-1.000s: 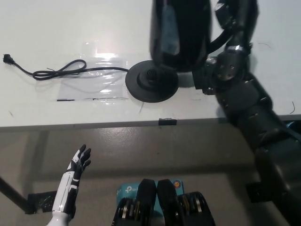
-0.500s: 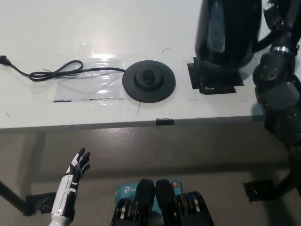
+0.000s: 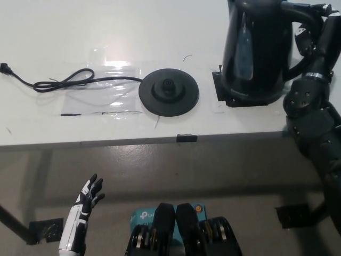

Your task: Use the right hand to grab the handle of the kettle from the base and place it on the right side

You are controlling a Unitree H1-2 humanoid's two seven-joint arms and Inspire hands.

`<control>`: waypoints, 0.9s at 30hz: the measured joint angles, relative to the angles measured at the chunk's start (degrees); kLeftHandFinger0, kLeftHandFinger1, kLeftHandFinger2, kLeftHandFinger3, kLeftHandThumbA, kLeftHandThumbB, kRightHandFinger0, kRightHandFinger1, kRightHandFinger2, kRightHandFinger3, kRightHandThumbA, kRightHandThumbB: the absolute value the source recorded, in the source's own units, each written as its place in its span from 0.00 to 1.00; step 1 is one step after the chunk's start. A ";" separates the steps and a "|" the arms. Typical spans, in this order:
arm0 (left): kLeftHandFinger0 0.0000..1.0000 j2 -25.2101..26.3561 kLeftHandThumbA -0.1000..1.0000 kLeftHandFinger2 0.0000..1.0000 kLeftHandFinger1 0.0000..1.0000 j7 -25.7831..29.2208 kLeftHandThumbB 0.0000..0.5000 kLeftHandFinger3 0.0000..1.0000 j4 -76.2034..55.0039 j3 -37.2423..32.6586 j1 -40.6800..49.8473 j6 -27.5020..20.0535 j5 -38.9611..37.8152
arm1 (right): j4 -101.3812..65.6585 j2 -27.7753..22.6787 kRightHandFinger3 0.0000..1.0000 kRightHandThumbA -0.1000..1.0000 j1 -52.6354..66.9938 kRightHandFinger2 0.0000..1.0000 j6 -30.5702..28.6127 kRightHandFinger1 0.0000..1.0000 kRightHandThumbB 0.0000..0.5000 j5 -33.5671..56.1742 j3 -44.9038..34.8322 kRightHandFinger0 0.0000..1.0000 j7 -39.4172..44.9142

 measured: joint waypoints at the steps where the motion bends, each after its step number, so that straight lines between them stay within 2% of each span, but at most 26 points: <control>1: 0.95 -0.07 1.00 0.98 1.00 -0.07 0.93 1.00 0.00 0.00 0.02 0.00 -0.05 | 0.12 0.32 0.60 0.00 0.07 0.57 -0.23 0.11 0.22 -0.01 0.25 0.00 -0.22; 2: 0.95 -0.10 1.00 0.98 1.00 -0.11 0.93 1.00 0.00 0.01 0.02 0.00 -0.08 | 0.20 0.49 0.60 0.00 0.09 0.56 -0.43 0.11 0.21 -0.01 0.37 0.00 -0.34; 3: 0.96 -0.16 1.00 0.98 1.00 -0.21 0.93 1.00 -0.01 0.03 0.00 0.00 -0.16 | 0.40 0.75 0.65 0.00 0.10 0.61 -0.73 0.18 0.21 -0.02 0.63 0.04 -0.48; 4: 0.96 -0.19 1.00 0.98 1.00 -0.29 0.95 1.00 -0.02 0.02 -0.02 0.00 -0.21 | 0.66 0.87 0.93 0.19 0.11 0.88 -0.97 0.49 0.18 -0.04 0.92 0.31 -0.41; 5: 0.95 -0.20 1.00 0.97 1.00 -0.40 0.94 1.00 -0.04 0.02 0.00 0.00 -0.25 | 0.83 0.93 1.00 0.31 0.18 1.00 -1.09 0.65 0.32 0.04 1.05 0.45 0.15; 6: 0.95 -0.21 1.00 0.97 1.00 -0.44 0.95 1.00 -0.04 0.01 0.00 0.00 -0.27 | 0.91 0.92 1.00 0.40 0.23 1.00 -1.10 1.00 0.45 0.16 1.06 0.78 0.79; 7: 0.95 -0.20 1.00 0.96 1.00 -0.46 0.95 1.00 -0.02 0.04 0.01 0.01 -0.29 | 1.05 0.82 1.00 0.43 0.50 1.00 -1.08 1.00 0.49 0.51 0.98 0.90 2.42; 8: 0.95 -0.20 1.00 0.96 1.00 -0.46 0.95 1.00 0.00 0.05 0.00 0.03 -0.30 | 1.11 0.81 1.00 0.44 0.70 1.00 -1.06 1.00 0.53 0.68 0.93 0.97 3.20; 9: 0.94 -0.22 1.00 0.95 1.00 -0.46 0.94 1.00 0.00 0.06 -0.01 0.04 -0.32 | 1.17 0.82 1.00 0.50 1.29 1.00 -1.02 1.00 0.63 1.15 0.74 1.00 4.80; 10: 0.94 -0.22 1.00 0.95 1.00 -0.47 0.96 0.99 0.01 0.07 0.01 0.04 -0.32 | 1.20 0.77 1.00 0.56 1.76 1.00 -0.99 1.00 0.68 1.50 0.65 1.00 6.15; 12: 0.94 -0.23 1.00 0.94 1.00 -0.49 0.97 0.97 0.02 0.08 -0.02 0.05 -0.34 | 1.23 0.65 1.00 0.60 2.74 1.00 -0.91 1.00 0.72 1.91 0.62 1.00 8.40; 13: 0.93 -0.23 1.00 0.94 0.99 -0.50 0.97 0.96 0.02 0.08 -0.03 0.06 -0.35 | 1.23 0.48 1.00 0.64 3.09 1.00 -0.88 1.00 0.76 2.03 0.61 1.00 9.34; 17: 0.91 -0.23 1.00 0.92 0.96 -0.55 0.98 0.90 0.02 0.12 -0.05 0.06 -0.43 | 1.23 -0.44 1.00 0.60 4.15 1.00 -0.62 1.00 0.79 2.60 0.64 1.00 13.38; 21: 0.89 -0.23 1.00 0.91 0.95 -0.59 0.96 0.88 0.00 0.26 -0.17 0.04 -0.77 | 1.22 -1.74 1.00 0.63 4.65 1.00 -0.47 1.00 0.86 3.27 0.62 1.00 18.76; 22: 0.89 -0.22 1.00 0.91 0.95 -0.60 0.97 0.88 0.00 0.31 -0.21 0.04 -0.87 | 1.20 -2.03 1.00 0.65 4.65 1.00 -0.44 1.00 0.91 3.43 0.63 1.00 19.86; 24: 0.89 -0.22 1.00 0.90 0.94 -0.60 0.97 0.88 -0.02 0.41 -0.29 0.02 -1.09 | 1.07 -2.85 1.00 0.67 4.65 1.00 -0.33 1.00 0.91 3.70 0.74 1.00 22.20; 27: 0.89 -0.22 1.00 0.90 0.95 -0.60 0.97 0.87 -0.03 0.49 -0.31 0.01 -1.20 | 0.02 -3.90 1.00 0.74 4.89 1.00 0.03 1.00 0.95 4.03 0.80 1.00 25.66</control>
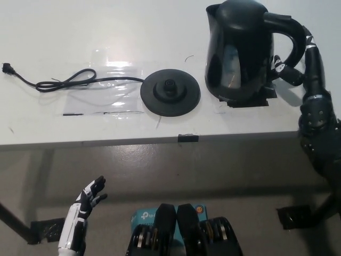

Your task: Use the right hand to grab the handle of the kettle from the base and place it on the right side

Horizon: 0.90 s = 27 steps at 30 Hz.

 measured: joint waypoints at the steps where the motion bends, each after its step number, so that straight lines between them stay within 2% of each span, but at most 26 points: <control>1: 0.89 0.00 1.00 0.90 0.95 0.00 0.97 0.87 0.00 0.01 0.00 0.00 -0.01 | -0.64 -0.32 1.00 0.81 0.20 1.00 0.03 1.00 1.00 0.13 -0.07 1.00 1.02; 2: 0.89 0.00 1.00 0.90 0.95 0.00 0.96 0.87 0.00 0.02 0.00 0.00 -0.02 | -1.53 -0.57 1.00 0.84 0.45 1.00 0.02 1.00 1.00 0.41 -0.28 1.00 2.30; 4: 0.89 -0.01 1.00 0.90 0.95 0.00 0.95 0.87 0.01 0.02 0.00 0.00 -0.02 | -3.45 -0.90 1.00 0.98 1.15 1.00 0.02 1.00 1.00 1.36 -1.11 1.00 4.37; 5: 0.89 0.00 1.00 0.91 0.95 0.00 0.95 0.87 0.02 0.03 0.00 0.00 -0.01 | -5.75 -1.05 1.00 1.00 2.14 1.00 0.03 1.00 1.00 2.43 -2.19 1.00 6.07; 9: 0.89 0.00 1.00 0.92 0.97 0.01 0.97 0.92 0.07 0.03 -0.02 0.02 0.00 | -15.19 -1.20 1.00 1.00 6.51 1.00 0.11 1.00 1.00 6.27 -5.46 1.00 10.38; 11: 0.96 -0.01 1.00 1.00 1.00 0.01 0.95 0.99 0.10 0.04 -0.01 0.03 0.02 | -19.29 -1.17 1.00 1.00 8.82 1.00 0.22 1.00 0.95 7.63 -6.40 1.00 11.59; 12: 0.97 0.00 1.00 1.00 1.00 0.02 0.96 1.00 0.12 0.03 -0.01 0.04 0.03 | -21.69 -1.14 1.00 1.00 9.98 1.00 0.29 1.00 0.95 8.44 -6.85 1.00 12.22; 13: 1.00 -0.01 1.00 1.00 1.00 0.02 0.98 1.00 0.12 0.04 -0.01 0.04 0.04 | -23.67 -1.12 1.00 1.00 10.99 1.00 0.38 1.00 0.97 9.03 -7.18 1.00 12.61; 16: 1.00 -0.01 1.00 1.00 1.00 0.03 0.99 1.00 0.19 0.05 -0.01 0.05 0.05 | -30.45 -0.87 1.00 1.00 14.45 1.00 0.70 1.00 0.94 10.93 -8.31 1.00 13.55; 18: 1.00 -0.01 1.00 1.00 1.00 0.03 1.00 1.00 0.24 0.04 0.00 0.06 0.06 | -33.69 -0.62 1.00 1.00 16.18 1.00 0.85 1.00 1.00 11.53 -8.72 1.00 13.74; 19: 1.00 -0.01 1.00 1.00 1.00 0.03 1.00 1.00 0.29 0.04 0.00 0.07 0.07 | -36.58 -0.35 1.00 1.00 17.70 1.00 1.10 1.00 1.00 12.03 -9.05 1.00 13.83; 26: 1.00 -0.01 1.00 1.00 1.00 0.03 1.00 1.00 0.57 0.04 0.01 0.09 0.08 | -51.11 1.20 1.00 1.00 25.97 1.00 1.73 1.00 0.94 13.44 -10.23 1.00 13.76; 27: 1.00 -0.01 1.00 1.00 1.00 0.02 1.00 1.00 0.63 0.04 0.00 0.10 0.08 | -53.39 1.72 1.00 1.00 27.33 1.00 1.75 1.00 1.00 13.39 -10.25 1.00 13.71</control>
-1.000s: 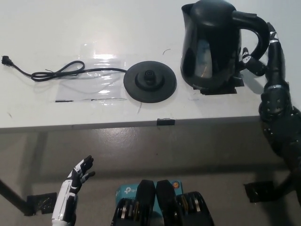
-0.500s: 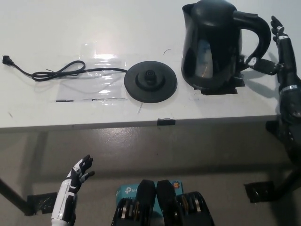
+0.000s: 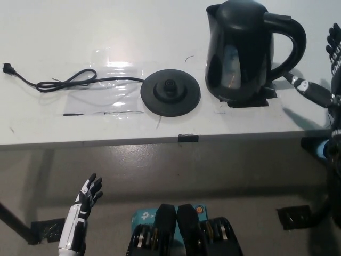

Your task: Use the right hand to grab the handle of the kettle from the base and place it on the right side

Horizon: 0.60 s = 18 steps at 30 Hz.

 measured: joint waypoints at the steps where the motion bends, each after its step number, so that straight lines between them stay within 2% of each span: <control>1: 1.00 -0.01 1.00 1.00 1.00 0.00 1.00 1.00 0.04 -0.01 0.00 0.00 0.00 | -1.63 0.28 1.00 1.00 0.81 1.00 0.01 1.00 1.00 -0.05 0.00 1.00 -0.03; 4: 1.00 0.00 1.00 1.00 1.00 0.00 1.00 1.00 0.24 0.00 0.01 0.01 -0.01 | -8.57 2.17 1.00 1.00 5.26 1.00 0.04 1.00 1.00 -0.74 0.06 1.00 -0.14; 5: 1.00 0.01 1.00 1.00 1.00 0.00 1.00 1.00 0.32 -0.01 0.01 0.02 -0.01 | -10.16 2.70 1.00 1.00 6.33 1.00 0.03 1.00 0.96 -0.98 0.10 1.00 -0.17; 6: 1.00 0.00 1.00 1.00 1.00 0.00 1.00 1.00 0.40 -0.01 -0.01 0.02 -0.01 | -12.50 3.55 1.00 1.00 8.02 1.00 0.03 1.00 0.87 -1.28 0.27 1.00 -0.19; 7: 1.00 0.01 1.00 1.00 1.00 -0.01 1.00 1.00 0.48 -0.02 -0.01 0.02 -0.01 | -14.73 4.38 1.00 1.00 9.63 1.00 0.02 1.00 0.85 -1.73 0.55 1.00 -0.23; 9: 1.00 0.03 1.00 1.00 1.00 0.00 1.00 1.00 0.68 -0.01 -0.01 0.02 -0.01 | -18.54 5.88 1.00 1.00 12.68 1.00 0.00 1.00 0.86 -2.77 1.32 1.00 -0.30; 11: 1.00 0.05 1.00 1.00 1.00 -0.01 1.00 1.00 0.90 -0.01 -0.03 0.01 -0.01 | -22.72 7.47 1.00 1.00 16.19 1.00 -0.09 1.00 0.82 -3.93 2.61 1.00 -0.34; 15: 1.00 0.76 1.00 1.00 1.00 -0.06 1.00 1.00 0.91 0.02 -0.59 -0.02 0.01 | -29.99 10.66 1.00 1.00 25.55 1.00 -1.80 1.00 0.64 -7.78 8.22 1.00 -1.32; 17: 1.00 1.21 1.00 1.00 1.00 -0.07 1.00 1.00 0.90 0.02 -1.48 -0.05 0.01 | -27.84 11.13 1.00 1.00 28.11 1.00 -2.41 1.00 0.67 -9.61 10.22 1.00 -2.01; 18: 1.00 1.39 1.00 1.00 1.00 -0.07 1.00 1.00 0.89 -0.01 -1.83 -0.07 0.03 | -25.67 11.06 1.00 1.00 28.62 1.00 -2.67 1.00 0.64 -9.65 10.69 1.00 -1.99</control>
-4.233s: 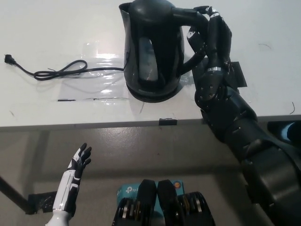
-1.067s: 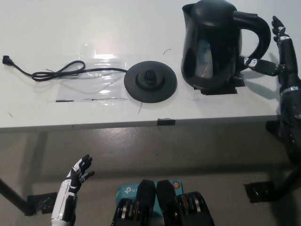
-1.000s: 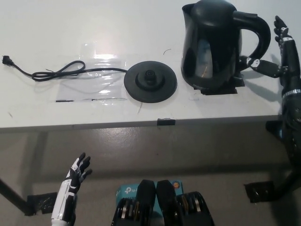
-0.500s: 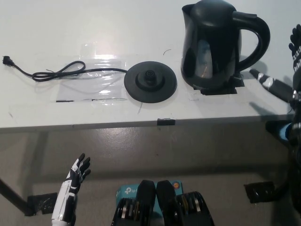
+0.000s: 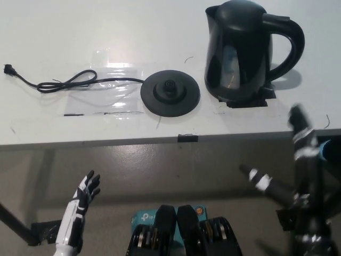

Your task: Use the right hand to grab the handle of the kettle from the base and place it on the right side

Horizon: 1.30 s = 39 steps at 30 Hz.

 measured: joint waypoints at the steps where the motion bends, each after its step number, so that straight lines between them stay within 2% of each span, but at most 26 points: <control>1: 1.00 0.13 1.00 1.00 1.00 0.02 1.00 1.00 -0.03 -0.02 -0.25 -0.01 0.05 | 2.56 -0.02 1.00 1.00 0.20 1.00 -0.19 1.00 0.65 0.37 0.05 1.00 0.16; 2: 1.00 0.24 1.00 1.00 1.00 0.01 1.00 1.00 -0.08 -0.03 -0.47 -0.02 0.09 | 6.69 -0.07 1.00 1.00 0.07 1.00 -0.35 1.00 0.61 1.44 -0.08 1.00 0.69; 4: 1.00 0.29 1.00 1.00 1.00 0.01 1.00 1.00 -0.13 -0.02 -0.67 -0.03 0.08 | 11.49 -0.37 1.00 1.00 -0.13 1.00 -0.39 1.00 0.66 3.00 -0.32 1.00 1.51; 8: 1.00 0.28 1.00 1.00 1.00 -0.04 1.00 1.00 -0.10 -0.03 -0.97 -0.02 0.00 | 14.85 -1.47 1.00 1.00 -0.98 1.00 -0.39 1.00 0.62 4.94 -0.44 1.00 3.12; 12: 1.00 0.33 1.00 1.00 1.00 -0.03 1.00 1.00 -0.09 0.02 -1.81 -0.03 0.00 | 15.59 -2.15 1.00 1.00 -2.63 1.00 -0.42 1.00 0.56 5.14 -0.40 1.00 3.96; 16: 1.00 0.31 1.00 1.00 1.00 -0.02 1.00 1.00 -0.09 0.06 -2.22 -0.03 -0.03 | 16.51 -2.49 1.00 1.00 -3.80 1.00 -0.53 1.00 0.53 4.62 -0.20 1.00 4.38; 18: 1.00 0.31 1.00 1.00 1.00 -0.01 1.00 1.00 -0.08 0.08 -2.22 -0.03 -0.03 | 16.65 -2.52 1.00 1.00 -3.95 1.00 -0.56 1.00 0.56 4.59 -0.18 1.00 4.51; 23: 1.00 0.31 1.00 1.00 1.00 0.02 1.00 1.00 0.03 0.25 -2.21 -0.03 -0.03 | 17.52 -2.53 1.00 1.00 -4.06 1.00 -0.66 1.00 0.50 4.16 -0.10 1.00 4.77; 39: 1.00 0.31 1.00 1.00 1.00 0.04 1.00 1.00 0.10 0.40 -1.98 -0.04 0.00 | 17.51 -2.66 1.00 0.99 -4.02 1.00 -0.66 1.00 0.47 1.80 0.20 1.00 5.22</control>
